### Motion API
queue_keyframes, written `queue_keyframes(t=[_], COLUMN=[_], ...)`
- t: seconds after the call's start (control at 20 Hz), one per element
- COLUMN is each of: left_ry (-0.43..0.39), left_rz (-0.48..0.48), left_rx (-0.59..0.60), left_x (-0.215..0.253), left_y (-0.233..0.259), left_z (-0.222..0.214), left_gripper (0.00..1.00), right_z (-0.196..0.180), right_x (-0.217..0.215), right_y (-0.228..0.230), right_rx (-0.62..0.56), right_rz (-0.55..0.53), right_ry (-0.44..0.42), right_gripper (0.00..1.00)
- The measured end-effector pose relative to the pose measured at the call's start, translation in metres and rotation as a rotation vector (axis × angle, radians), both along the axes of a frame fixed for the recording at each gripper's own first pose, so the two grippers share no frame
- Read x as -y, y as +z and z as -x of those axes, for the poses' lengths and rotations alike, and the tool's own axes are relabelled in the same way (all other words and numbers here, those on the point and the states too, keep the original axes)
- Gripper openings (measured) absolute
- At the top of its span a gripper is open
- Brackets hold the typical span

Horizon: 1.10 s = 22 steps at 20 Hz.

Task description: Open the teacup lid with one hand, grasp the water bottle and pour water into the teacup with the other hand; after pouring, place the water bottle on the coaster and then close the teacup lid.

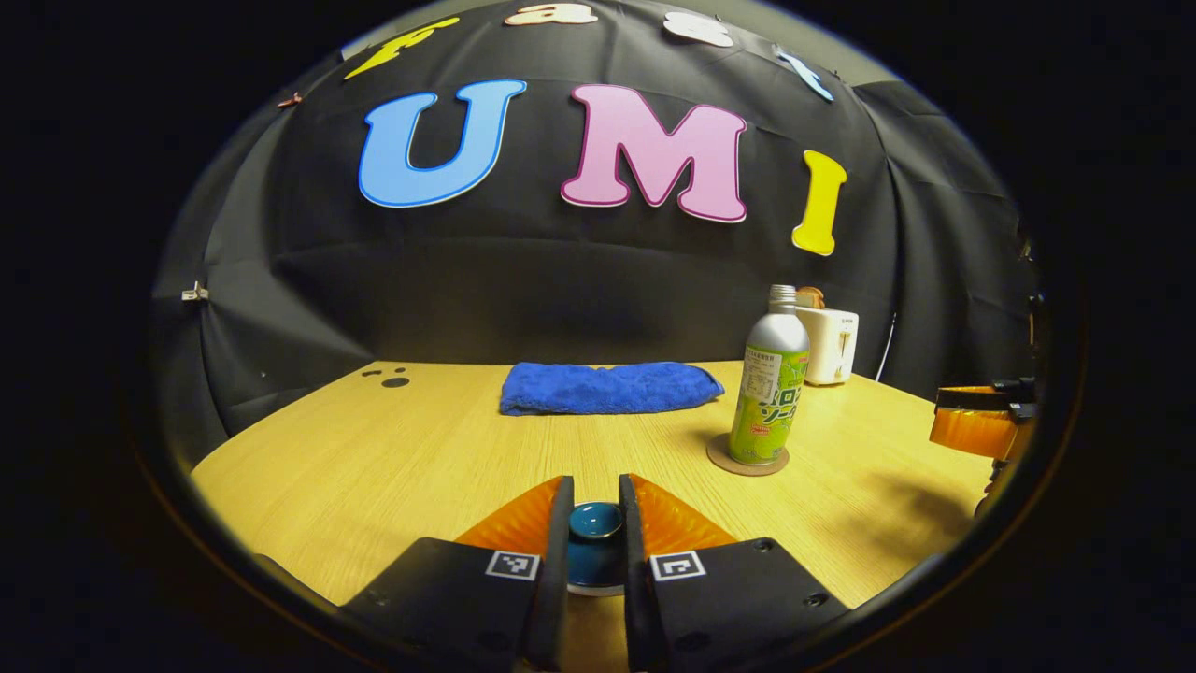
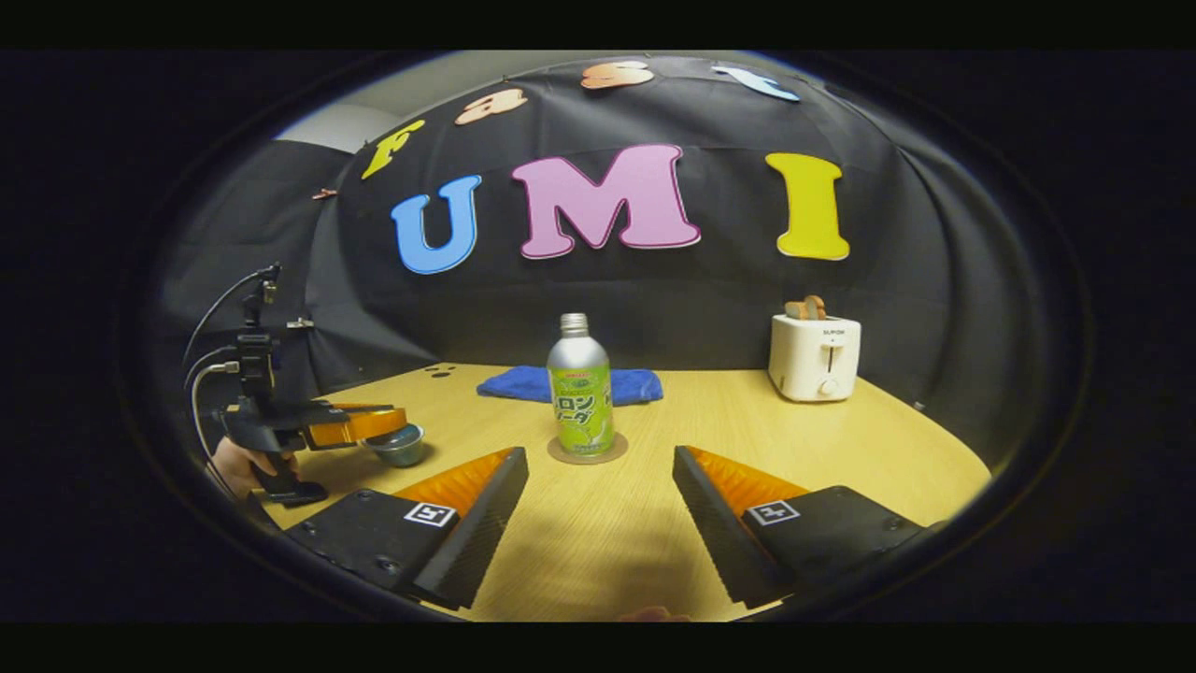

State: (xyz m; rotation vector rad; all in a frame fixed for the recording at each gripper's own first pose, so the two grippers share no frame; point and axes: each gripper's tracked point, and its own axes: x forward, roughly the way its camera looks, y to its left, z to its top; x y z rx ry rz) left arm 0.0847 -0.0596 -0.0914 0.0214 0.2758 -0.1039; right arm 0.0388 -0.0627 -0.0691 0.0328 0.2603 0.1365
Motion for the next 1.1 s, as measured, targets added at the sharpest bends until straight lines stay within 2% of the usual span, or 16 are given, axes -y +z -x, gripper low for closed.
queue_keyframes(t=[0.15, 0.2, 0.25, 0.5, 0.55, 0.6, 0.75, 0.9, 0.95, 1.1], left_ry=[-0.003, -0.003, -0.003, 0.0, 0.0, 0.001, 0.001, 0.023, 0.03, 0.065], left_rz=[-0.008, -0.016, -0.022, -0.03, -0.032, -0.033, -0.052, -0.071, -0.071, -0.049], left_rx=[-0.004, -0.008, -0.006, -0.008, -0.001, 0.009, 0.048, 0.095, 0.113, 0.222], left_x=[0.003, 0.004, 0.003, 0.005, 0.005, 0.005, 0.007, 0.004, 0.003, 0.0], left_y=[-0.002, -0.003, -0.003, -0.001, 0.001, 0.004, 0.017, 0.034, 0.04, 0.073], left_z=[-0.001, 0.0, -0.001, 0.002, 0.005, 0.005, 0.009, 0.018, 0.022, 0.038], left_gripper=[0.3, 0.34, 0.3, 0.35, 0.31, 0.36, 0.67, 0.79, 0.88, 0.93], right_z=[-0.002, -0.002, -0.003, -0.002, -0.002, -0.001, -0.001, 0.002, 0.003, 0.008], right_x=[-0.004, -0.005, -0.005, -0.006, -0.006, -0.004, -0.003, -0.007, -0.007, -0.015], right_y=[-0.006, -0.008, -0.009, -0.014, -0.014, -0.011, -0.004, 0.005, 0.008, 0.018], right_rx=[-0.013, -0.018, -0.022, -0.035, -0.036, -0.028, -0.012, 0.011, 0.019, 0.017], right_rz=[-0.027, -0.038, -0.046, -0.049, -0.043, -0.038, -0.042, -0.041, -0.033, -0.031], right_ry=[0.01, 0.012, 0.012, 0.015, 0.013, 0.008, 0.003, -0.004, -0.009, 0.002], right_gripper=[0.98, 0.98, 0.97, 0.97, 0.98, 0.99, 0.99, 0.99, 0.99, 0.99])
